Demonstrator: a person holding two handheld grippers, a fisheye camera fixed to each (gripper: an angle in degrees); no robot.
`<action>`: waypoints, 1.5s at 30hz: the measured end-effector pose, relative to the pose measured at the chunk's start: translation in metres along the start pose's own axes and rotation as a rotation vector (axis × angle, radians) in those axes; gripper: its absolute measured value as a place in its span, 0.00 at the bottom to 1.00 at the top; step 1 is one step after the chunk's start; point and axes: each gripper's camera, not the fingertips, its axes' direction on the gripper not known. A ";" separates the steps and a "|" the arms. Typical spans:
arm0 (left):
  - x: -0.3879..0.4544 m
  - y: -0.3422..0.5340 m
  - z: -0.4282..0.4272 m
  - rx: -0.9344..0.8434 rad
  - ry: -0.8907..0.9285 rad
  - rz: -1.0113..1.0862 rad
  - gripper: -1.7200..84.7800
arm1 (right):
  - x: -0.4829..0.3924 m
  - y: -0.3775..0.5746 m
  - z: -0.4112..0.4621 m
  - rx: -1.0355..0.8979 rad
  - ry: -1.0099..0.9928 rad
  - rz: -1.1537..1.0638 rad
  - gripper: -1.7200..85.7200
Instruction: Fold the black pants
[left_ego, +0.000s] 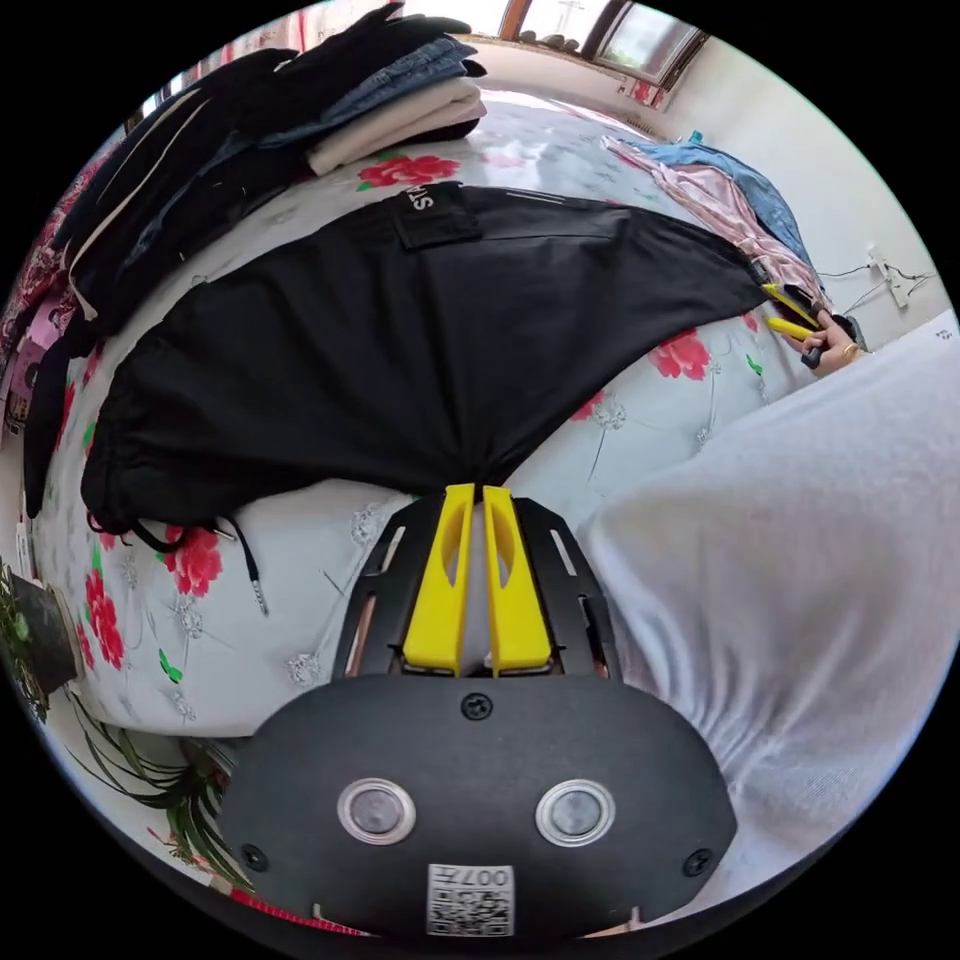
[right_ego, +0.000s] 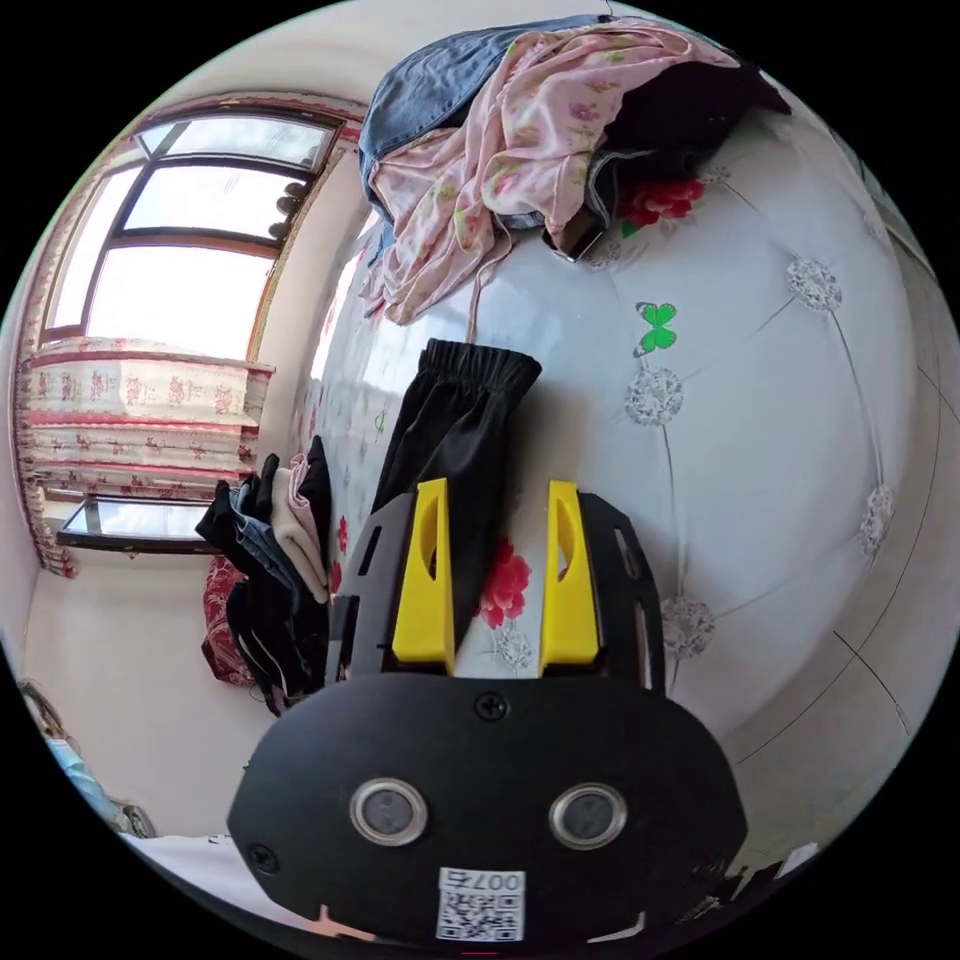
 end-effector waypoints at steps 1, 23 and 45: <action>-0.005 -0.002 -0.001 0.004 0.028 -0.009 0.02 | 0.004 0.002 -0.002 0.017 -0.007 0.002 0.14; -0.215 0.108 -0.081 0.208 0.057 -0.817 0.13 | -0.184 0.107 0.053 -0.034 -0.334 -0.454 0.02; -0.350 0.181 -0.074 0.773 0.555 -1.000 0.07 | -0.276 0.600 0.310 -0.764 -0.045 -1.204 0.11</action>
